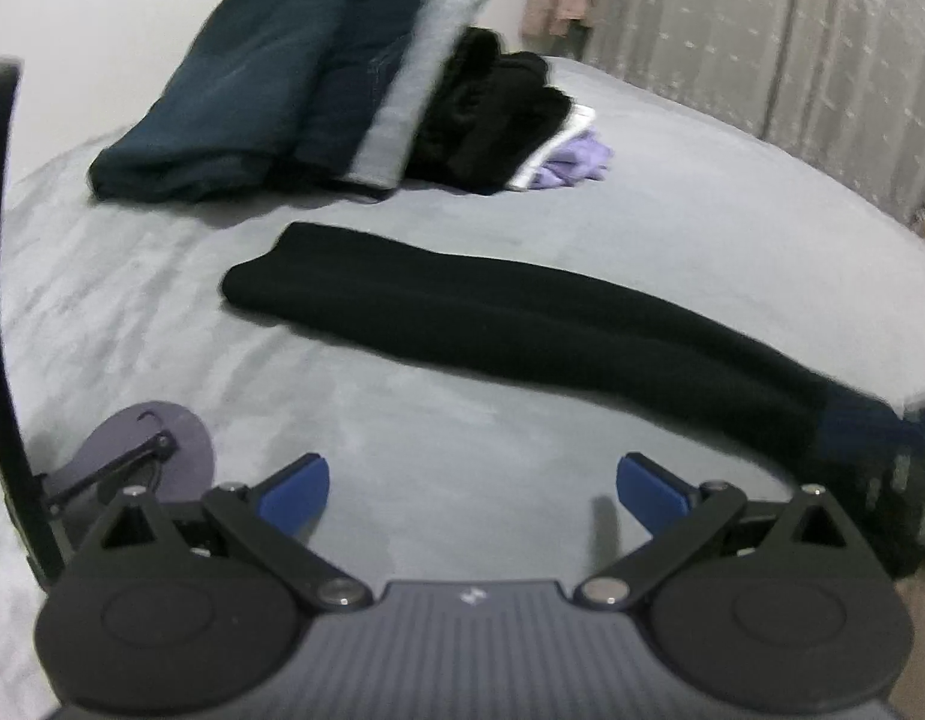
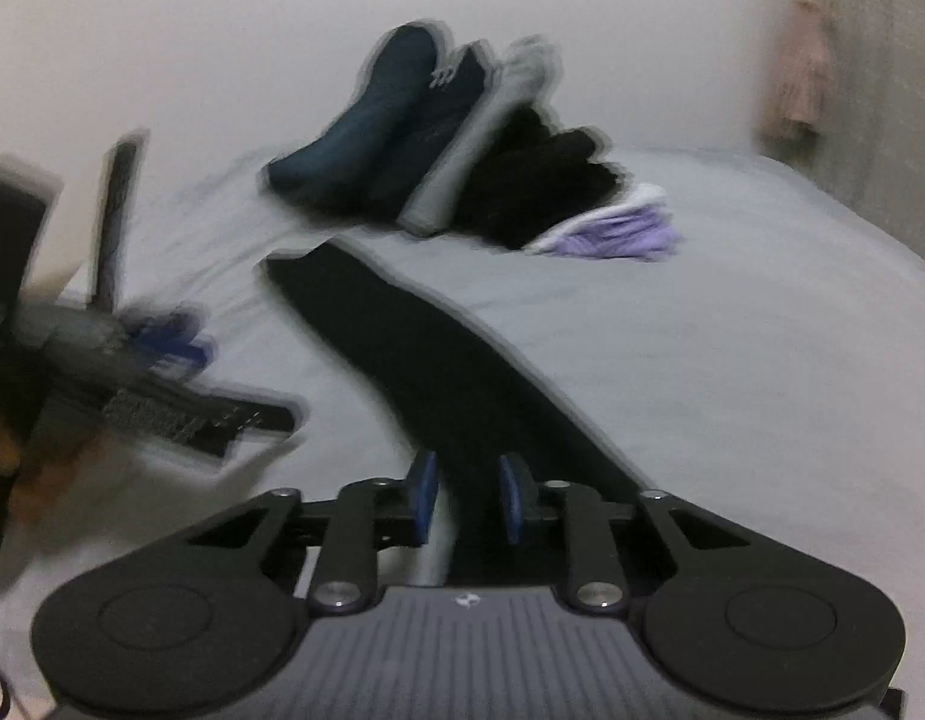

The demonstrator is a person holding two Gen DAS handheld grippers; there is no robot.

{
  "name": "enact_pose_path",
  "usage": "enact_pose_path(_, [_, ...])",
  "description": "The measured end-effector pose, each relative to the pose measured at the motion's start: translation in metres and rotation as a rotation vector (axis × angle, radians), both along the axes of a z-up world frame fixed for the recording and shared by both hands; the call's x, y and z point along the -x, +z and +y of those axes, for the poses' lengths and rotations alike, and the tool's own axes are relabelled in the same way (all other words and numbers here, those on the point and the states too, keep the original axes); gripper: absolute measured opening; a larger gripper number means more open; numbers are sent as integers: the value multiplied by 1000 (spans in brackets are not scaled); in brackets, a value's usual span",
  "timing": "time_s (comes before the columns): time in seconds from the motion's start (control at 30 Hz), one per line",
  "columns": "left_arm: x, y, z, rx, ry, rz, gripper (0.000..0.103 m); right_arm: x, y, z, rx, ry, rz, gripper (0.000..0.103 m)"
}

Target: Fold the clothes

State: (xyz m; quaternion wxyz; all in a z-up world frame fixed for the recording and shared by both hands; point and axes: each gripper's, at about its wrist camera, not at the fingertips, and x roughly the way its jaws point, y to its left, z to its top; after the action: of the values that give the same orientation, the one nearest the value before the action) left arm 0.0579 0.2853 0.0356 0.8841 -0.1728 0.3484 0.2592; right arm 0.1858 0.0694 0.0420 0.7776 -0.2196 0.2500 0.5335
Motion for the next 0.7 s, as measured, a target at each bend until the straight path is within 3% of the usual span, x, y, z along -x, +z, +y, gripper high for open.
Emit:
enact_pose_path(0.13, [4, 1, 9, 39, 16, -15, 103, 24, -22, 14, 134, -45, -195, 20])
enact_pose_path(0.3, [3, 0, 5, 33, -5, -9, 103, 23, -30, 11, 147, -113, -226, 16])
enact_pose_path(0.43, [4, 1, 6, 46, 0, -15, 103, 21, -35, 19, 156, -144, -226, 6])
enact_pose_path(0.5, [5, 2, 7, 49, 4, -17, 103, 17, -32, 20, 137, -140, -185, 3])
enact_pose_path(0.7, [2, 0, 4, 28, 2, 8, 103, 10, -12, -2, -38, -43, 87, 2])
